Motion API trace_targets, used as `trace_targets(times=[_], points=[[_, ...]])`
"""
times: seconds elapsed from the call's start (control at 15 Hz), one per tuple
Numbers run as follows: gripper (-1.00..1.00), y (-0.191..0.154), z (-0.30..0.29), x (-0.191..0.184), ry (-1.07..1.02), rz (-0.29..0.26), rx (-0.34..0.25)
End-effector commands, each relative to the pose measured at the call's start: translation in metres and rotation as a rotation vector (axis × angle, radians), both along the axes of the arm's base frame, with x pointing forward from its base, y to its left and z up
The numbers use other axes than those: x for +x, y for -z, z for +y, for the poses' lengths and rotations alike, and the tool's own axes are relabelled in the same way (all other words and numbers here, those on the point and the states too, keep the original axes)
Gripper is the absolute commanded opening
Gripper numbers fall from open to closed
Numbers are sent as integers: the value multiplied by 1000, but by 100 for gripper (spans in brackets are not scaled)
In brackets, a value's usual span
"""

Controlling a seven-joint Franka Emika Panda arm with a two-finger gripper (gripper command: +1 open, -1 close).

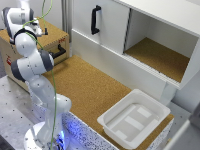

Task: Push down the green button to turn off the green light

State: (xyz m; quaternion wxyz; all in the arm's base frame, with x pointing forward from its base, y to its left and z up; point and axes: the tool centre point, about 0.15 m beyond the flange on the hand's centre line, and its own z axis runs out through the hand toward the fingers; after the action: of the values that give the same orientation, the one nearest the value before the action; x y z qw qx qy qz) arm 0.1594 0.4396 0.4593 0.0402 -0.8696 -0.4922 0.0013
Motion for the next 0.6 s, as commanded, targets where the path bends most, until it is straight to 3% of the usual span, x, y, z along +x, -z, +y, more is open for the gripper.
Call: trace_targets(times=[0.0,0.27,0.53], points=[[-100,34,11,-4,2,-18,-36],[-100,16,4,-12,5,-29,-13],[-100,-31,-2,-23,4,-101,24]])
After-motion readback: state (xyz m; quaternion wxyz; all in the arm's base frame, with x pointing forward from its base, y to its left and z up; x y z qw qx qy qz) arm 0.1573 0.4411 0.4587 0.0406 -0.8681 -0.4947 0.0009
